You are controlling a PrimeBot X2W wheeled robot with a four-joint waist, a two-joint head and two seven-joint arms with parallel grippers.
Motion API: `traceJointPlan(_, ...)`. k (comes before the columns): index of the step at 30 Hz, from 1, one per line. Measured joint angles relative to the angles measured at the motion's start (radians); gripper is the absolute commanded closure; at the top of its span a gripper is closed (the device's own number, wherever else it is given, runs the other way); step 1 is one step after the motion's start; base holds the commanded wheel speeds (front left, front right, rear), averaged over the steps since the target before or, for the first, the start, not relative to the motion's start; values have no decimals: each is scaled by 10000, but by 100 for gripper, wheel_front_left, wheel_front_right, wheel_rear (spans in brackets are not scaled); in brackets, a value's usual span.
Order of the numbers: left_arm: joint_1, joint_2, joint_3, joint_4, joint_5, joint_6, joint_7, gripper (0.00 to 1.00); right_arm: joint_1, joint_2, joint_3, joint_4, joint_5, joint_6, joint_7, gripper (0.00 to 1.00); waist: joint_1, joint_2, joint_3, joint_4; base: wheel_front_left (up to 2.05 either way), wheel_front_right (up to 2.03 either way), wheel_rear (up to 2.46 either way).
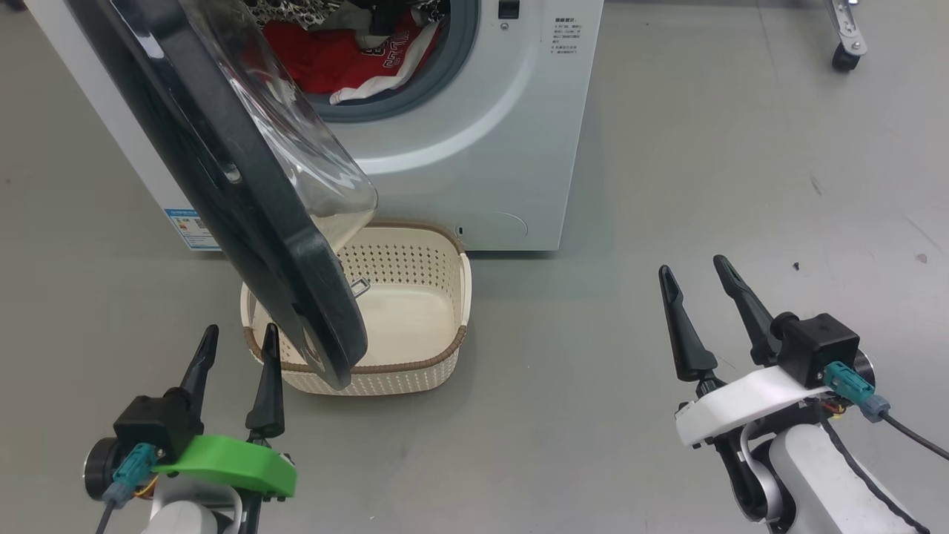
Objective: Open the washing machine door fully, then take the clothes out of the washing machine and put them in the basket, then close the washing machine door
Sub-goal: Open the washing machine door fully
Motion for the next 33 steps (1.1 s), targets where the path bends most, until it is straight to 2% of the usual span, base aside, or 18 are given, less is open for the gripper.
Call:
traceJointPlan(27, 37, 2, -4, -2, 0, -6, 0, 0, 815, 662, -909, -472, -849, 29, 0, 0, 0, 0, 70, -38, 0, 0, 0)
traceJointPlan(33, 41, 2, -6, 0, 0, -8, 0, 0, 978, 740, -1039, -476, -988, 144, 0, 0, 0, 0, 61, -45, 0, 0, 0)
